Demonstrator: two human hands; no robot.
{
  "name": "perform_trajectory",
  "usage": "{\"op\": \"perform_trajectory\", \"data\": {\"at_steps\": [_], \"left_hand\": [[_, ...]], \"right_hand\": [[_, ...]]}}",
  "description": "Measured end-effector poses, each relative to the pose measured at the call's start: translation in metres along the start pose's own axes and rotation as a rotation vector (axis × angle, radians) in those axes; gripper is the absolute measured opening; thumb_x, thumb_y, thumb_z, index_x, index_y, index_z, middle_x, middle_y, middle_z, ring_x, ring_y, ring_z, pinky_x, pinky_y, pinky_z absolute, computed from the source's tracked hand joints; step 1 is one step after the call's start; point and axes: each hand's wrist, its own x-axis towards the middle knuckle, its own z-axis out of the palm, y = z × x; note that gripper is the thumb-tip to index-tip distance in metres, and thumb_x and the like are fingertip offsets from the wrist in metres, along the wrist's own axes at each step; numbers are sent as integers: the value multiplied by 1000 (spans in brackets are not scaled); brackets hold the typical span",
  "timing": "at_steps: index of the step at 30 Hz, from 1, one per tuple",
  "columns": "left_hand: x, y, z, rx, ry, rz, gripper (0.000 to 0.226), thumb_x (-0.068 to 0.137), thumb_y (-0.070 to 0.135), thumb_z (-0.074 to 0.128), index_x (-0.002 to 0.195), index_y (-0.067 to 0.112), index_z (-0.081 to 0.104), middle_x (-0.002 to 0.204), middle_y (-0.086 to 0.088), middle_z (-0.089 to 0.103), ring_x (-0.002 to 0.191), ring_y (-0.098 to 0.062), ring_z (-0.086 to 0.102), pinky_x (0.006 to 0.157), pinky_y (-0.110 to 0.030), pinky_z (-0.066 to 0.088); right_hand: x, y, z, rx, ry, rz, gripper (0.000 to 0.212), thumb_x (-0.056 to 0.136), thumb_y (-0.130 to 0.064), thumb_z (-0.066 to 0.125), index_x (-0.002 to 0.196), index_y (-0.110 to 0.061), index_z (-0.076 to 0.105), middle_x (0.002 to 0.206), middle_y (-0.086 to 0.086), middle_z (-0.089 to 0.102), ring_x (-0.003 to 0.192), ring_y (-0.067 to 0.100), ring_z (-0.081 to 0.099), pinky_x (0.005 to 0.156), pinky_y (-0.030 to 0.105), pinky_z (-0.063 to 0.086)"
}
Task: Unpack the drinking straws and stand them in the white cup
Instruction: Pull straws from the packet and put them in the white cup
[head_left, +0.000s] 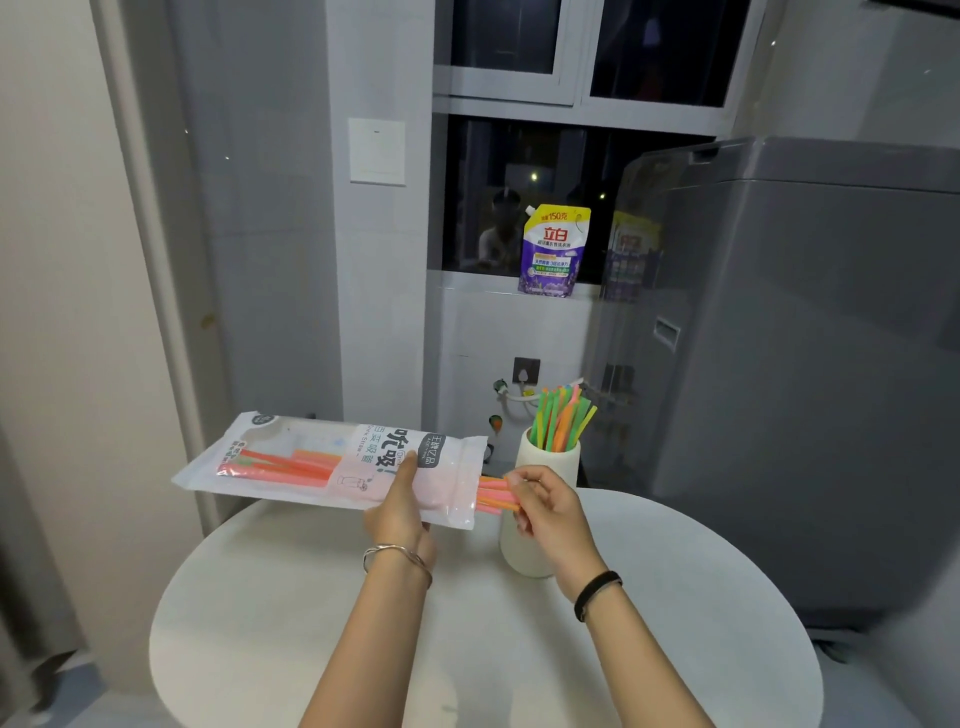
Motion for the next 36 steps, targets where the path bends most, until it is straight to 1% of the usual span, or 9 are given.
{"op": "perform_trajectory", "data": {"at_steps": [3, 7, 15, 20, 22, 25, 28, 33, 36], "left_hand": [[5, 6, -5, -51, 18, -12, 40, 84, 13, 71, 122, 13, 58, 115, -2, 65, 74, -8, 63, 50, -19, 53], [8, 8, -9, -92, 19, -34, 46, 86, 12, 68, 130, 8, 56, 130, -5, 63, 79, -11, 64, 53, -21, 57], [-4, -11, 1, -93, -59, -122, 46, 89, 10, 64, 134, 7, 54, 132, -9, 62, 77, -12, 63, 45, -20, 55], [2, -9, -3, -141, -58, -127, 47, 91, 11, 61, 137, 8, 51, 135, -9, 60, 78, -12, 62, 45, -21, 56], [2, -9, -2, -142, -89, -134, 48, 92, 13, 61, 139, 10, 50, 133, -7, 61, 80, -13, 62, 51, -23, 57], [-8, -17, 5, -99, -147, -178, 47, 92, 16, 61, 138, 12, 51, 116, -5, 65, 83, -17, 63, 79, -39, 55], [-14, -27, 9, -60, -172, -225, 47, 94, 16, 58, 140, 10, 49, 129, -11, 62, 108, -28, 60, 104, -54, 43], [-5, -18, 1, -155, -100, -188, 48, 94, 10, 58, 141, 10, 47, 139, -11, 57, 87, -23, 62, 99, -51, 47], [0, -19, -1, -129, -86, -179, 48, 93, 8, 58, 141, 9, 48, 140, -11, 56, 104, -25, 58, 106, -56, 41]], "right_hand": [[5, -1, -14, 40, 108, 3, 15, 94, -16, 52, 85, -6, 59, 60, 4, 42, 48, 9, 36, 47, 17, 33], [7, -3, -23, 225, 234, 12, 11, 91, -18, 58, 86, -7, 59, 57, 0, 40, 42, 5, 33, 41, 16, 28], [2, -1, -5, 154, 122, 84, 17, 93, -21, 54, 80, -13, 62, 49, -2, 42, 40, 8, 34, 46, 19, 30], [5, -7, -13, 332, 461, -1, 24, 90, -23, 59, 67, -16, 60, 56, -6, 56, 50, 5, 52, 48, 18, 42], [6, -7, -17, 352, 515, -29, 21, 90, -24, 60, 69, -18, 60, 63, -3, 58, 57, 8, 55, 52, 21, 43], [5, -4, -11, 197, 331, -2, 20, 90, -24, 59, 72, -17, 63, 61, -3, 58, 54, 10, 54, 45, 16, 42], [4, -3, -5, 96, 234, 42, 24, 91, -27, 57, 71, -16, 64, 62, -3, 61, 49, 1, 56, 44, 12, 43], [10, -16, -28, 268, 488, -14, 29, 91, -28, 56, 63, -19, 59, 61, -2, 56, 57, 10, 53, 56, 25, 42], [9, -17, -34, 278, 454, -22, 28, 90, -29, 58, 64, -19, 59, 57, -5, 53, 51, 6, 50, 49, 19, 38]]}}
